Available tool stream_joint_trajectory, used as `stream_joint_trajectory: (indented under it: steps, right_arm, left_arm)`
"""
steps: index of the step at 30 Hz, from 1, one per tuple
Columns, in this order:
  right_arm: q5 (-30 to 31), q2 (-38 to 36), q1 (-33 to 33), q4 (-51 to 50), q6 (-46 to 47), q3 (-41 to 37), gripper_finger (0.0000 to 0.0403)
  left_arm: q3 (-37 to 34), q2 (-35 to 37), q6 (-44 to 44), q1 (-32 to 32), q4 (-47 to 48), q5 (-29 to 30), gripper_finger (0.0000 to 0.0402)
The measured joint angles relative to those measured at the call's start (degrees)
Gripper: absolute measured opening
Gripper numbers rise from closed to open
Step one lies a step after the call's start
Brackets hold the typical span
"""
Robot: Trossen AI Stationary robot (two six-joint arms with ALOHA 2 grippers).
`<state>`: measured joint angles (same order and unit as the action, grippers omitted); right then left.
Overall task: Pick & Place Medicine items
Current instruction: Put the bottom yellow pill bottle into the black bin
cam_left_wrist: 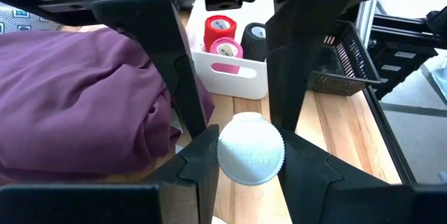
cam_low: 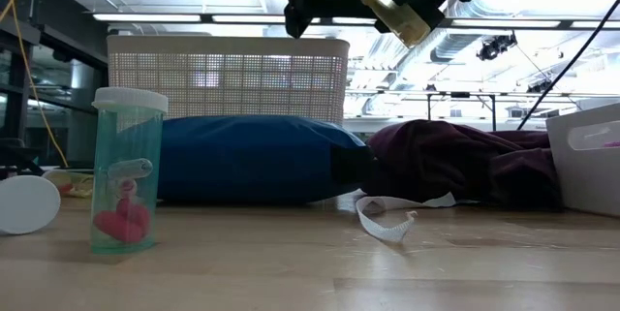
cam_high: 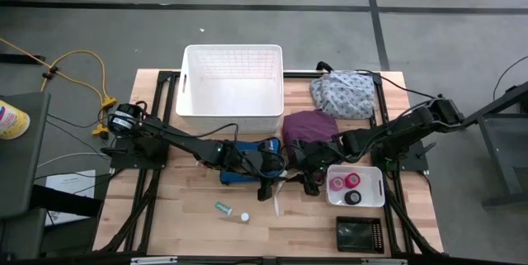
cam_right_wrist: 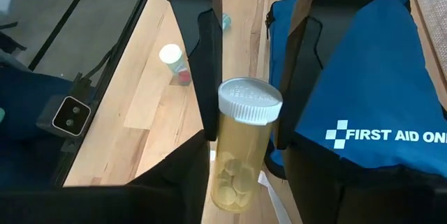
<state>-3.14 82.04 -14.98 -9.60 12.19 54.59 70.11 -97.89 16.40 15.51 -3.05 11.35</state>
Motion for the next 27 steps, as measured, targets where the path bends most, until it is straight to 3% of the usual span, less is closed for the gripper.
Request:
stream_joint_trajectory:
  steps: [6, 27]
  right_arm:
    - [-0.42, 0.0, 0.0, -0.09, -0.02, 0.0, 0.0132]
    - [-1.46, -0.07, -0.02, -0.88, 0.07, 0.11, 0.0139]
  left_arm:
    - [0.0, 0.0, 0.07, 0.0, 0.01, -0.08, 0.0119]
    - [0.0, 0.0, -1.5, 0.04, -1.12, 0.6, 0.0119]
